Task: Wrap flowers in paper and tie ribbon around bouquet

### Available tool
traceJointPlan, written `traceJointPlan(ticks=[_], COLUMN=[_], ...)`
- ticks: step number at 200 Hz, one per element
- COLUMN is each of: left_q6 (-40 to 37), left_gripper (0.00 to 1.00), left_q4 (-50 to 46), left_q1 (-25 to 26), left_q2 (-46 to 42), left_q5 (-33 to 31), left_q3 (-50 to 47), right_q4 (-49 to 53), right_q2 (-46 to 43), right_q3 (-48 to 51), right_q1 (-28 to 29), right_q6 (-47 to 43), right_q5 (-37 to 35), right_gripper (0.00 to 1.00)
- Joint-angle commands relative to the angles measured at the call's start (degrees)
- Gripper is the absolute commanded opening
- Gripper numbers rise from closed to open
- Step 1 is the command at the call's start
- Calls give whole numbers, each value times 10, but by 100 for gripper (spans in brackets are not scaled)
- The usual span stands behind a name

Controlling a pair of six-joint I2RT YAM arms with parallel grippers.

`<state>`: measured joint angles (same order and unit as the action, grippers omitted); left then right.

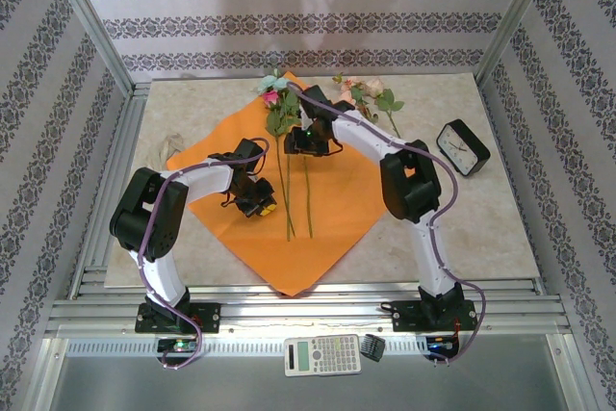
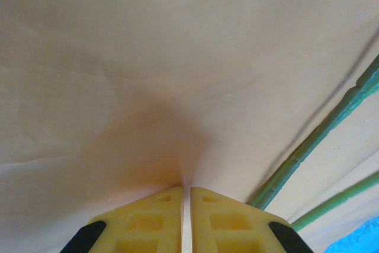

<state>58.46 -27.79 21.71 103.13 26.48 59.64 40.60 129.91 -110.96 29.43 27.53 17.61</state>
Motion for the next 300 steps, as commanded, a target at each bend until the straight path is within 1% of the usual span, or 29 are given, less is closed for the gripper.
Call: traceJointPlan(ticks=[1,21,44,60,69,74,85,103,119,129,144,164,190,238,272,286,300], left_q6=[-7,-5,-5,-4,-4,-4,-4,-4,-3,-3,-2,-1,-1,-4,-4,-5,-6], left_gripper=[12,12,11,11,12,11,11,11,11,11,12,11,11,11,11,11,11], left_q4=[3,6,6,5,6,5,3,0,-2,-3,-2,-3,-1,-6,-6,-7,-9], left_q1=[-5,-4,-5,-5,-5,-5,-5,-5,-5,-4,-4,-5,-5,-5,-5,-5,-5], left_q2=[-6,-4,-6,-5,-4,-3,-1,0,1,2,1,2,3,8,11,13,15], left_q5=[-13,-10,-12,-12,-11,-11,-11,-12,-12,-13,-13,-12,-12,-10,-8,-8,-7], left_q3=[-2,-3,-3,-3,-3,-2,-1,1,3,5,6,6,5,10,13,16,19], right_q4=[62,88,107,112,125,132,144,163,179,179,167,156,185,241,290,302,304], right_q2=[-77,-106,-104,-81,-57,-43,-15,25,51,55,47,37,67,129,172,184,189], right_q3=[-12,-5,-3,-14,-36,-50,-80,-125,-155,-157,-140,-121,-141,-193,-241,-251,-249], right_q1=[-50,-108,-167,-195,-205,-208,-211,-211,-214,-220,-233,-244,-258,-280,-289,-290,-292], right_q6=[-68,-118,-171,-194,-206,-211,-224,-233,-225,-212,-197,-200,-211,-201,-206,-211,-215], right_q5=[-35,-53,-83,-106,-117,-123,-139,-159,-190,-207,-212,-227,-217,-191,-177,-176,-176], right_gripper=[53,53,48,42,36,34,34,38,38,38,37,37,38,39,34,31,25])
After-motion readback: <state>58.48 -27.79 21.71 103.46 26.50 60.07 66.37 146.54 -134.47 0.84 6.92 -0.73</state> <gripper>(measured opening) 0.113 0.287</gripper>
